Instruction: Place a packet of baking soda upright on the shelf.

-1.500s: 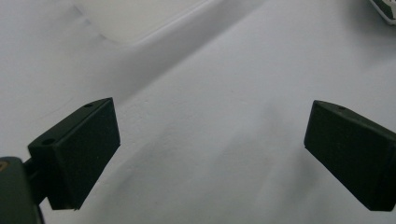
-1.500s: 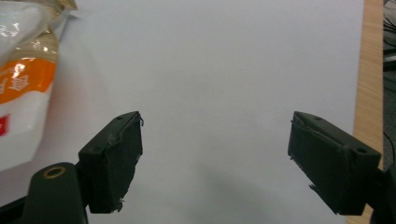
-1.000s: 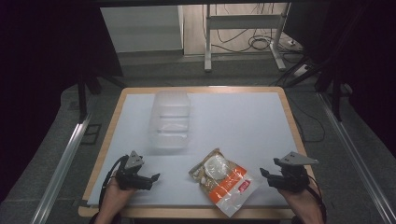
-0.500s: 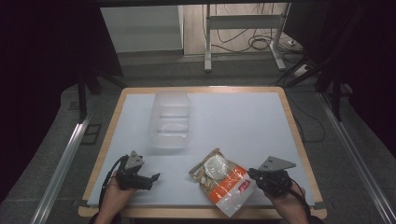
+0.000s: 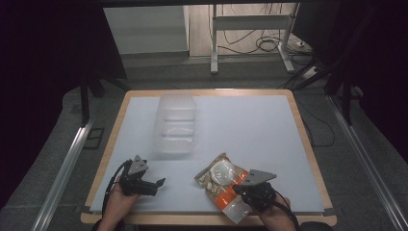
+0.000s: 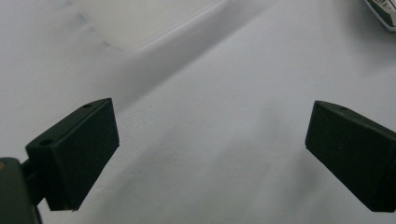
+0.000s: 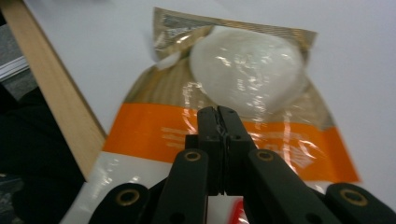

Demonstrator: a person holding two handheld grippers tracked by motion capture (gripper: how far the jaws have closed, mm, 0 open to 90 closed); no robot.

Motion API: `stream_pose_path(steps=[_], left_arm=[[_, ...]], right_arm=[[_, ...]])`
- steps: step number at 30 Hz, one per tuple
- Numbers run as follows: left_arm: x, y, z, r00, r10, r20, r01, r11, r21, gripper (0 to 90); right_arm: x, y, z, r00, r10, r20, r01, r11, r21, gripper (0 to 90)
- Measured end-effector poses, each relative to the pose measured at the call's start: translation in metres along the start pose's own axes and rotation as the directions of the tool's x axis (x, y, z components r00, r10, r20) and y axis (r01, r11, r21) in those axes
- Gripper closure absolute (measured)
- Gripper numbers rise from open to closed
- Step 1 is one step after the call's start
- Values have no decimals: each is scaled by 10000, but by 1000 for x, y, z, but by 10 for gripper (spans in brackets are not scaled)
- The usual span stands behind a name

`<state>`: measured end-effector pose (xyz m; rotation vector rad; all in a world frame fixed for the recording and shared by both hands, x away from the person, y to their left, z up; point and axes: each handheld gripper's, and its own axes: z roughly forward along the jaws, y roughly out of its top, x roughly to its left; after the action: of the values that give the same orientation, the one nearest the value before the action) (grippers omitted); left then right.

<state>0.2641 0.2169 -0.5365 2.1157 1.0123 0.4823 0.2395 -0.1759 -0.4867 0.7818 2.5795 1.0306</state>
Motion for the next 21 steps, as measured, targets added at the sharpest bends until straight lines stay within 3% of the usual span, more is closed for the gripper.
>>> stream_pose_path(steps=[7, 12, 21], left_arm=[[0, 0, 1, 10000, -21, -42, 21, 10000, 3, 27], [-2, 0, 2, 10000, 45, -88, -44, 10000, 27, 21], [-3, 1, 3, 9999, 96, -63, -96, 9999, 48, 20]], right_arm=[[16, 4, 10, 9985, -320, -446, 328, 9993, 180, 879], [35, 6, 23, 9921, -768, -996, 815, 9957, 447, 882], [54, 7, 32, 9825, -1091, -1511, 1206, 9903, 687, 880]])
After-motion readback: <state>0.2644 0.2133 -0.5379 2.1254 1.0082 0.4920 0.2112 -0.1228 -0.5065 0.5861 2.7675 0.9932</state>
